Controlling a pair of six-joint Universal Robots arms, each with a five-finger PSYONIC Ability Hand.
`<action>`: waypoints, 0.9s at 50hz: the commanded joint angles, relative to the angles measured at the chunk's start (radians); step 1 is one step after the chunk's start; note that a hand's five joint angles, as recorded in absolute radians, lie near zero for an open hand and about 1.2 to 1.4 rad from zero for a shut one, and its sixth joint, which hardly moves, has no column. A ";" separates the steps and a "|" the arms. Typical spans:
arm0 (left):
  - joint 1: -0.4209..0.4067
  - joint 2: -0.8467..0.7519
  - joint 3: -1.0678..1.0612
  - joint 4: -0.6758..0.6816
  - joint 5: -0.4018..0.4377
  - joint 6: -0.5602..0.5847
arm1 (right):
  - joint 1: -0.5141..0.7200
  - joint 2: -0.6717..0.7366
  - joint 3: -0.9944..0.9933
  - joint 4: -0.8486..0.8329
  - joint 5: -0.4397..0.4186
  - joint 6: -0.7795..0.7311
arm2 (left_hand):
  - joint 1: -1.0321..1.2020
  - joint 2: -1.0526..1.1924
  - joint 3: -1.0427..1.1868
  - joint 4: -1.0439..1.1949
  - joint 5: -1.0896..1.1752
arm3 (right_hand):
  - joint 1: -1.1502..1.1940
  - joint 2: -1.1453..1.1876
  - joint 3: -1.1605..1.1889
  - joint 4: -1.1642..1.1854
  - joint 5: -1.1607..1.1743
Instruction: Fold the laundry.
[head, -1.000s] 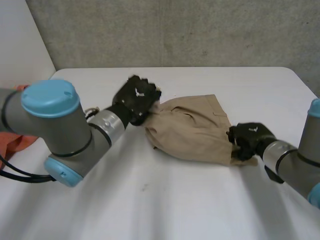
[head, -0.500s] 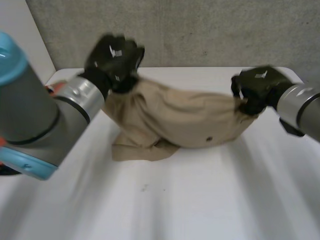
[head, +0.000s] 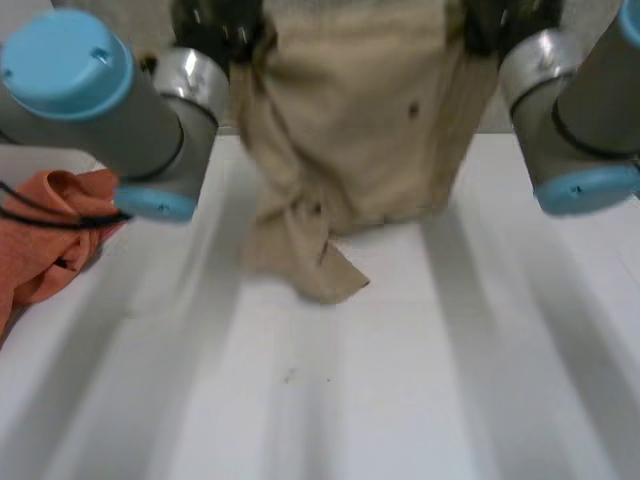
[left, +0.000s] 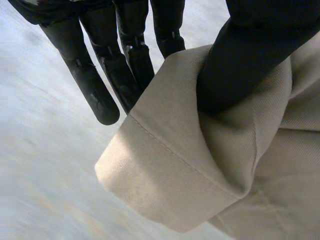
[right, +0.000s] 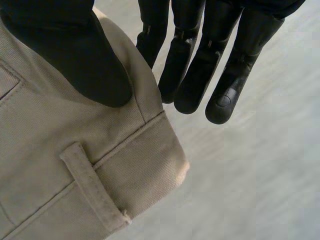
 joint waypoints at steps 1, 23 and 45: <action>-0.003 0.051 0.011 0.162 -0.054 -0.009 | 0.004 -0.048 -0.015 -0.227 0.065 -0.005 | 0.170 0.156 0.156 0.156 0.137 | 0.428 0.223 0.209 0.212 0.225; -0.026 0.257 -0.857 0.102 -0.027 -0.024 | 0.020 -0.123 0.586 0.136 0.048 -0.117 | 0.156 0.141 0.141 0.142 0.123 | 0.428 0.223 0.209 0.212 0.225; 0.011 0.351 -0.987 -0.170 -0.023 -0.035 | 0.009 -0.127 0.800 0.130 0.014 -0.051 | -0.875 -0.889 -0.889 -0.889 -0.908 | 0.428 0.223 0.209 0.212 0.225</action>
